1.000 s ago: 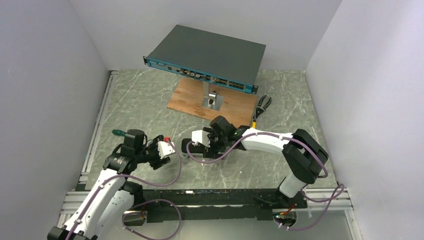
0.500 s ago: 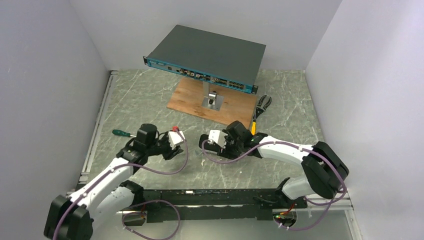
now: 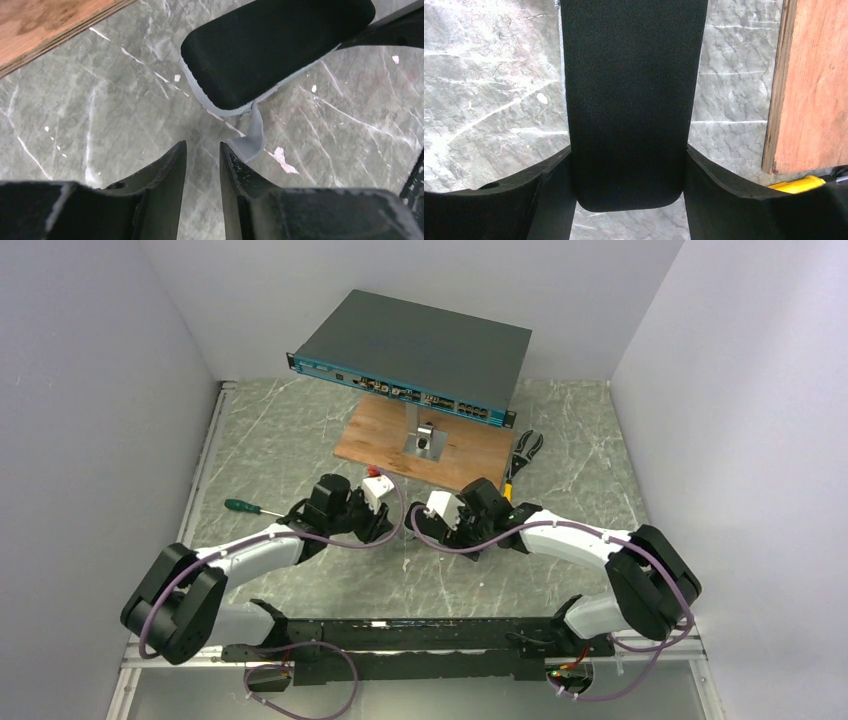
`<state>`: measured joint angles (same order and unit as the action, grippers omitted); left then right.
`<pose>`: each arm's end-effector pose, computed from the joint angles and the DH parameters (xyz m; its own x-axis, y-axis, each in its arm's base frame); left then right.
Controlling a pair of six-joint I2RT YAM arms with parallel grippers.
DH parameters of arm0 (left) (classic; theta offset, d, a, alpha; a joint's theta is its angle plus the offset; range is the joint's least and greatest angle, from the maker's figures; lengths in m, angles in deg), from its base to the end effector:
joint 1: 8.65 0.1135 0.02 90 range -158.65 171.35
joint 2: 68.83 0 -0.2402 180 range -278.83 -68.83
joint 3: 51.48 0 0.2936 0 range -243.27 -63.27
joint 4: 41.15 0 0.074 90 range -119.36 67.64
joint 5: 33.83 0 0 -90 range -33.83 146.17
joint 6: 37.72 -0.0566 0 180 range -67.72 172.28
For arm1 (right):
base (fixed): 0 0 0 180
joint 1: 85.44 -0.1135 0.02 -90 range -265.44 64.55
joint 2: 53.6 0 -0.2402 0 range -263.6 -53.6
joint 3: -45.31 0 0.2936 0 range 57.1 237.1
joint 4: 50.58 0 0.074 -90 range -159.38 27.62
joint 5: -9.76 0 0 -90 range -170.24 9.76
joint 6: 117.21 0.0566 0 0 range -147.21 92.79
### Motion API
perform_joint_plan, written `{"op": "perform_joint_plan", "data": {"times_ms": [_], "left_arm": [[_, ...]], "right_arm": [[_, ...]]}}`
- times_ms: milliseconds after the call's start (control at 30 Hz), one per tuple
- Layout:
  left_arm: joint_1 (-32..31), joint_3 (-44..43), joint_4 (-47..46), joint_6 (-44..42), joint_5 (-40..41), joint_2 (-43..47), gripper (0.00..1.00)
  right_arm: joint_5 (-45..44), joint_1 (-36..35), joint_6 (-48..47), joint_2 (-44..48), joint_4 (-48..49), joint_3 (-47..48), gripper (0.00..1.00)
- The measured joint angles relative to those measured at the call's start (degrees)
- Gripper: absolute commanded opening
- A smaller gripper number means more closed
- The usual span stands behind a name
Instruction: Open the umbrella
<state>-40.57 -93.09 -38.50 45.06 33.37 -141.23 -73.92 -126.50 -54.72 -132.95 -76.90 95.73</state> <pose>0.2472 -0.1798 0.1226 -0.3683 0.3659 -0.8547 0.8146 0.5700 -0.1070 0.2273 0.2062 0.1005 -0.2261 -0.8058 -0.5473 -0.9072 0.3789 -0.1831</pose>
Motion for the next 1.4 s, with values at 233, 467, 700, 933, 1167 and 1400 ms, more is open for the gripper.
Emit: {"op": "perform_joint_plan", "data": {"times_ms": [233, 467, 700, 933, 1167, 1400], "left_arm": [[-3.0, 0.3, -7.0, 1.2, 2.0, -5.0, 0.35], [-8.4, 2.1, -11.5, 1.0, 2.2, -7.1, 0.40], [-9.3, 2.4, -14.2, 2.5, 4.8, -9.9, 0.40], [-9.9, 1.4, -16.6, 4.9, 7.4, -13.8, 0.36], [-10.1, 0.5, -17.7, 6.9, 7.7, -15.8, 0.13], [-10.2, 0.3, -17.5, 8.2, 7.5, -15.9, 0.00]], "right_arm": [[0.0, 0.2, 0.0, 1.2, 1.4, -1.6, 0.42], [0.0, 0.2, 0.8, 1.2, 1.4, -1.6, 0.42], [0.1, 0.3, 1.4, 1.2, 1.3, -1.5, 0.41], [0.9, 0.5, 1.5, 1.2, 1.3, -1.5, 0.40], [1.4, 0.9, 1.5, 1.4, 0.9, -1.5, 0.37], [1.4, 1.1, 0.9, 1.9, 1.2, -2.1, 0.31]]}}
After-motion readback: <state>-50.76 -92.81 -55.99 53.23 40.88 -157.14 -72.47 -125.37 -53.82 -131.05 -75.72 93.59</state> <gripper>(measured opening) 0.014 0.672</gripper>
